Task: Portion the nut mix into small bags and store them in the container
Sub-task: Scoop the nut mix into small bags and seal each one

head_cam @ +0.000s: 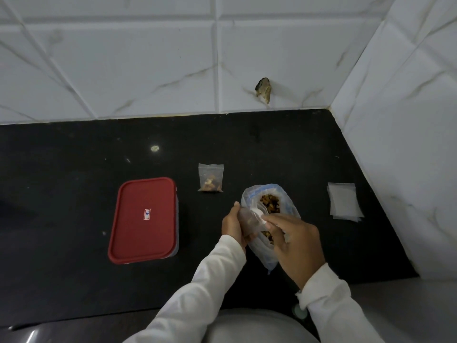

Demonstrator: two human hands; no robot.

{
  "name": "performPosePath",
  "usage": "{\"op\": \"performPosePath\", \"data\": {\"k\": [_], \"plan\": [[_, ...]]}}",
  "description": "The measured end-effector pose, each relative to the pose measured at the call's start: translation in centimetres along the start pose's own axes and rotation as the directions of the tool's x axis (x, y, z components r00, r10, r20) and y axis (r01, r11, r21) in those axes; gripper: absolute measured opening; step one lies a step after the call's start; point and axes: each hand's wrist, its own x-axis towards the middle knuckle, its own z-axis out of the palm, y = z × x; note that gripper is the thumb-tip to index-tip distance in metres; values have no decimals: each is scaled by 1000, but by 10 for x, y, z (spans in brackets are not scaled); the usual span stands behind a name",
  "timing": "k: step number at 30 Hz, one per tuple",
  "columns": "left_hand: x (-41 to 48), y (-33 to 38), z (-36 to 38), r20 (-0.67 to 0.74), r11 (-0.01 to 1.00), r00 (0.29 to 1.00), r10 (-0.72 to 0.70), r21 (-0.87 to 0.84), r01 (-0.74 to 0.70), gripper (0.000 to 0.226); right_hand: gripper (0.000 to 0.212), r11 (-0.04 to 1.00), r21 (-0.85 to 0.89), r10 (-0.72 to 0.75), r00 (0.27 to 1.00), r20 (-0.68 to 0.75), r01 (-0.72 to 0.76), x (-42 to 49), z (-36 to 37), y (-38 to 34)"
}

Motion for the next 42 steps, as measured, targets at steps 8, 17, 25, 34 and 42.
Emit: {"op": "performPosePath", "data": {"k": [8, 17, 25, 34, 42], "plan": [[-4, 1, 0, 35, 993, 998, -47, -102, 50, 55, 47, 928, -186, -365, 893, -262, 324, -1, 1, 5], [-4, -1, 0, 67, 994, 995, -68, -77, 73, 46, 40, 863, -240, -501, 809, -306, 444, 1, -4, 5], [1, 4, -11, 64, 978, 994, -85, -186, 95, 44, 23, 891, 450, 238, 904, -356, -58, 12, -42, 7], [9, -2, -11, -10, 973, 995, -98, -213, 94, 46, 24, 987, -108, 118, 992, -38, -122, 26, 10, 67], [15, -5, -5, -48, 987, 997, -59, -150, 51, 46, 40, 944, -330, 20, 999, 49, -3, 32, 30, 60]]}}
